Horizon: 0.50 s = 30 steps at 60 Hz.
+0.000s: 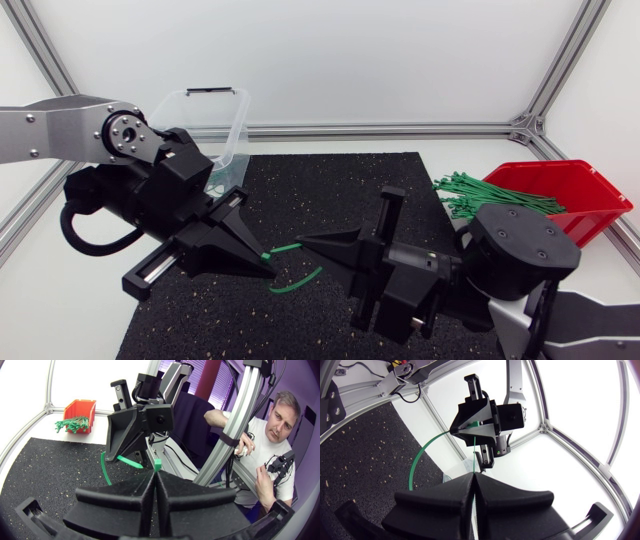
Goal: Take a green cable tie from the red box, thread the tail through the head to close it, then place it in the transparent bin on the left.
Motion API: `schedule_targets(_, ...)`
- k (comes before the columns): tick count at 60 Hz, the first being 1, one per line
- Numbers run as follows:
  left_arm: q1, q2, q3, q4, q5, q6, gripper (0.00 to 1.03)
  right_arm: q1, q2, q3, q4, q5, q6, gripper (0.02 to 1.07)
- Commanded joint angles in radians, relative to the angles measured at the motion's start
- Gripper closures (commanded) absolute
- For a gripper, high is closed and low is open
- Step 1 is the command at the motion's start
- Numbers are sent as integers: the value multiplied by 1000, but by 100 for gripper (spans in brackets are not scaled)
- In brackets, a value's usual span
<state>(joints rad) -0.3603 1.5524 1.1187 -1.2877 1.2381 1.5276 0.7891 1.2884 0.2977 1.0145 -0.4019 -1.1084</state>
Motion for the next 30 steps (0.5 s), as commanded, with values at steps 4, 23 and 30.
schedule_targets(4, -5, 32, 6, -27, 17, 42, 100, -2, 6, -8, 9, 5, -24, 101)
schedule_targets(23, -9, 43, 18, -33, 17, 48, 100, 9, -1, -9, 9, 11, -24, 101)
schedule_targets(30, -11, 48, 27, -36, 18, 46, 100, 16, -6, -14, 9, 12, -24, 101)
